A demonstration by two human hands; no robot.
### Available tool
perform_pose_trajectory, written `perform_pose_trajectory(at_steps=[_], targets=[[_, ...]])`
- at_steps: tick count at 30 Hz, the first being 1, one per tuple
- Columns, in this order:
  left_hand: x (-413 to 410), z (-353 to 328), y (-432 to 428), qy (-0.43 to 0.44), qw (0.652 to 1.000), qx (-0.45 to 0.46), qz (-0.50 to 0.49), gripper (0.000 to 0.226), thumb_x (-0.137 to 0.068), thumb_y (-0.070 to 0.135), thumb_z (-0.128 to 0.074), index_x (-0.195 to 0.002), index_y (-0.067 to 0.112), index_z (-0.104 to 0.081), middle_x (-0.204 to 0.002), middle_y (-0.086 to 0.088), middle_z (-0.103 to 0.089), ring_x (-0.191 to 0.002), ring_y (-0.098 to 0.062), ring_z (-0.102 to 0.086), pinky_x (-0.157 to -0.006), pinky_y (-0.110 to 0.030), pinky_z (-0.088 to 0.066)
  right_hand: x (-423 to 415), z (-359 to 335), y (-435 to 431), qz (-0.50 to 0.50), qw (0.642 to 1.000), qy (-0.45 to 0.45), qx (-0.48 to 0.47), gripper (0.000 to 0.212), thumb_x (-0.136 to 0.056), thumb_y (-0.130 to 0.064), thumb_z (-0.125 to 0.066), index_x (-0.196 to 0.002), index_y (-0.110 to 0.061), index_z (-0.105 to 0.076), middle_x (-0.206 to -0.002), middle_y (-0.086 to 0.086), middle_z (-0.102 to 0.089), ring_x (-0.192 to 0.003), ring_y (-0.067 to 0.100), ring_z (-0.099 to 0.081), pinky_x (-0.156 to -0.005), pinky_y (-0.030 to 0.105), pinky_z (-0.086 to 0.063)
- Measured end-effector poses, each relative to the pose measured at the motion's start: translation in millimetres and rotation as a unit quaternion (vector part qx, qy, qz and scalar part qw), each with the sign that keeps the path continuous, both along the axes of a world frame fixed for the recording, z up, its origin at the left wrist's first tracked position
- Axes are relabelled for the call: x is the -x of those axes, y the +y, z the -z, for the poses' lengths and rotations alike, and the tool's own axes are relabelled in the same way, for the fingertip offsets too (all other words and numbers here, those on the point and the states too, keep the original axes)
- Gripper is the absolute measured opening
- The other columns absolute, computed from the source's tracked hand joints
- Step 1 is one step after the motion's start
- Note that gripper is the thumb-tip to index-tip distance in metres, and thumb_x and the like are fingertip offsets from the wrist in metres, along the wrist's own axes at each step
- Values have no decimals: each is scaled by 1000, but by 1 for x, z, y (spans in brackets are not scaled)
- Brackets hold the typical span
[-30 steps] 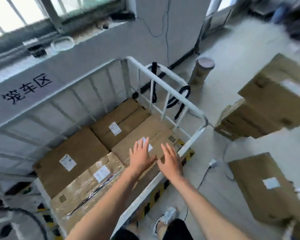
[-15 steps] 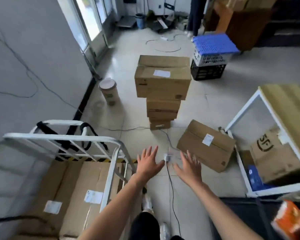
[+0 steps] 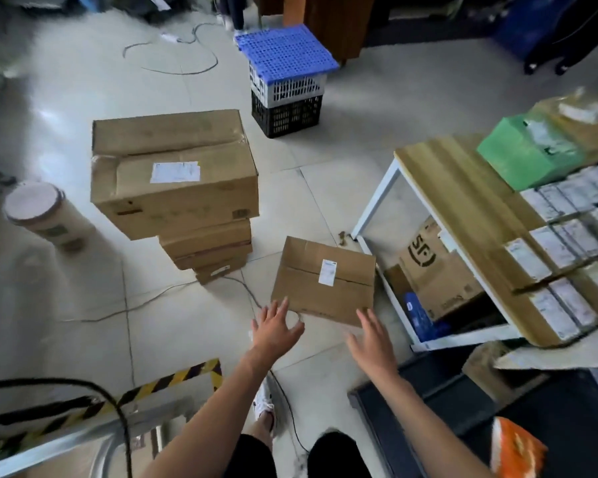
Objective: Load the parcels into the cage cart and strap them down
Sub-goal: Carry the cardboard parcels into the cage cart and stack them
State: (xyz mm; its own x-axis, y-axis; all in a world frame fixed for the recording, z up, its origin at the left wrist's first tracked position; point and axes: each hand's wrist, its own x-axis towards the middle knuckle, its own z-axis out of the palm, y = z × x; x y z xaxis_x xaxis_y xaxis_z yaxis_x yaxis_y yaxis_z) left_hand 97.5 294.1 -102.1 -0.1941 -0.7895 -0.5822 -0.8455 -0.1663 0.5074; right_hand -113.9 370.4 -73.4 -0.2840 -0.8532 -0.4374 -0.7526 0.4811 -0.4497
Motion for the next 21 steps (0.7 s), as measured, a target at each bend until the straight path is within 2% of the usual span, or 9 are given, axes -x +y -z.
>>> perform_pose_trajectory(at_steps=[5,10,13,17,21], targets=[[24,21,-55,-16,999,-24,35,77,-94,55,-49,-159,30,-14,-167,-3,-14,-154,-26,-7,-121,-52,-8,15,31,-32,82,995,-45,-23,61,-98,-33,-53,-154,-21,-33,-165,4,-21,-151,23,-21,-118,44,-25],[47,55,-104,-35,997,-42,48,79,-93,52,-54,-158,29,-17,-166,-4,-16,-153,-26,-9,-121,-52,-11,39,76,-65,108,990,-84,-40,62,-95,-30,-57,-152,-15,-37,-161,8,-30,-149,24,-26,-119,41,-25],[61,76,-125,-56,996,-53,37,78,-93,50,-56,-158,27,-19,-165,-4,-19,-152,-26,-12,-120,-52,-15,56,102,-88,154,981,-105,-56,60,-93,-31,-56,-148,-10,-42,-155,12,-39,-144,27,-35,-117,42,-30],[82,111,-151,-64,995,-76,-3,74,-93,46,-55,-156,23,-25,-161,-7,-29,-149,-29,-22,-119,-51,-23,86,141,-120,183,972,-129,-73,60,-94,-28,-58,-148,-10,-41,-155,12,-39,-143,28,-35,-118,43,-30],[112,157,-185,-49,993,-98,-48,89,-78,56,-47,-155,16,-29,-158,-11,-35,-146,-30,-29,-118,-49,-27,127,196,-156,173,973,-126,-81,62,-93,-25,-59,-150,-11,-38,-153,10,-41,-141,28,-36,-115,40,-30]])
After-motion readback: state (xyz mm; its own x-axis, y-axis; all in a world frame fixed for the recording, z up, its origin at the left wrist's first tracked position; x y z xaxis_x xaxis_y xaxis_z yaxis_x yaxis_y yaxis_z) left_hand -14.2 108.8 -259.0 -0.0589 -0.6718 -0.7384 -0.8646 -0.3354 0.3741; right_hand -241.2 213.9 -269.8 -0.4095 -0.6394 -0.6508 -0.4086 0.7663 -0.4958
